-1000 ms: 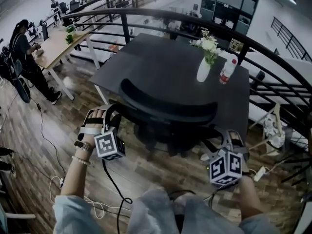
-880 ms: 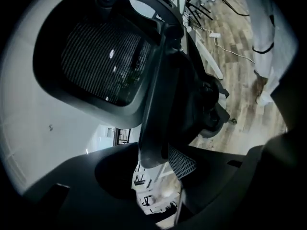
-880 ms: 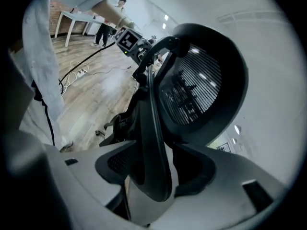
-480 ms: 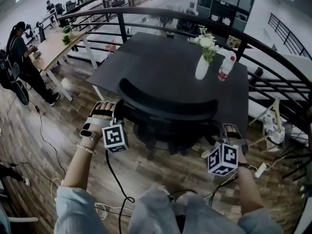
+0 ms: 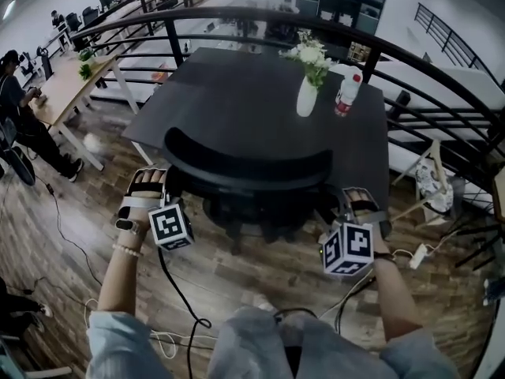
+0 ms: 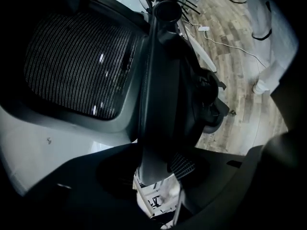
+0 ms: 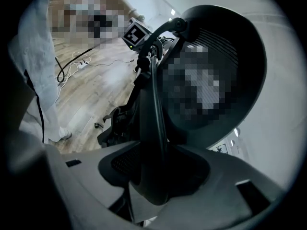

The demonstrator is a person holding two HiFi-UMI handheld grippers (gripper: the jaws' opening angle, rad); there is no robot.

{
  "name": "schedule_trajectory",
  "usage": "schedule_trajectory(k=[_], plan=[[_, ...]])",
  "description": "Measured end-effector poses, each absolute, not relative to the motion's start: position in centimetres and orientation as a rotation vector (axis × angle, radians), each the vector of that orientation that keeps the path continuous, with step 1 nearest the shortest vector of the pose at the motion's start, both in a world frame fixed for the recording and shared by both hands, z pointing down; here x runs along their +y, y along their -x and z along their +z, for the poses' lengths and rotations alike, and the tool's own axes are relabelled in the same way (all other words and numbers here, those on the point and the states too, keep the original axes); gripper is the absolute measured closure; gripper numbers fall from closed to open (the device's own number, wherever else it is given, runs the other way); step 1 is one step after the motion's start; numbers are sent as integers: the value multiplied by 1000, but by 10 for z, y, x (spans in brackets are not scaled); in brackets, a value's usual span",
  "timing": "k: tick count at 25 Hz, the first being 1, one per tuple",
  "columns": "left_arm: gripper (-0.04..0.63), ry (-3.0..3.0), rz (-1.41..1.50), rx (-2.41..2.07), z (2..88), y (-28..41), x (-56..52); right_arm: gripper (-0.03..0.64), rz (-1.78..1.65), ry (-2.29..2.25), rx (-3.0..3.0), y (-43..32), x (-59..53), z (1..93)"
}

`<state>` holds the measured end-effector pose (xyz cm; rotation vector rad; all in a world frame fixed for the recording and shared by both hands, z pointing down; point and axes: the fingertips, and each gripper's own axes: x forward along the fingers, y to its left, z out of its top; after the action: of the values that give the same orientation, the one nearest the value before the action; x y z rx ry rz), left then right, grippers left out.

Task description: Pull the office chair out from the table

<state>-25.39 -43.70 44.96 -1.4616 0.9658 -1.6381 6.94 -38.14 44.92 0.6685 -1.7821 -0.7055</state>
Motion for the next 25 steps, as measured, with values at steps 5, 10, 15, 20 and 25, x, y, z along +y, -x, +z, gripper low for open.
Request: schedule_trajectory(k=[5,10,15,20,25], plan=[[394,1432,-1648,1005,447,256,-435,436,-716,-702,-1784,-69,-379,447],[394,1419,-1654,1021,448,260,-435,433,-704,-716,-1792,-65,-381,447],[394,1421,-1660,1015,450,256,-427,433,-690,-733,-1780,-70,-373,449],[394,1434,-1646,1003,453,249,-408,428,-664,-764,-1766,-78,-360,450],[396,1439,-1638,978,453,241,-381,426,-639,-781,-1763,-85,-334,450]])
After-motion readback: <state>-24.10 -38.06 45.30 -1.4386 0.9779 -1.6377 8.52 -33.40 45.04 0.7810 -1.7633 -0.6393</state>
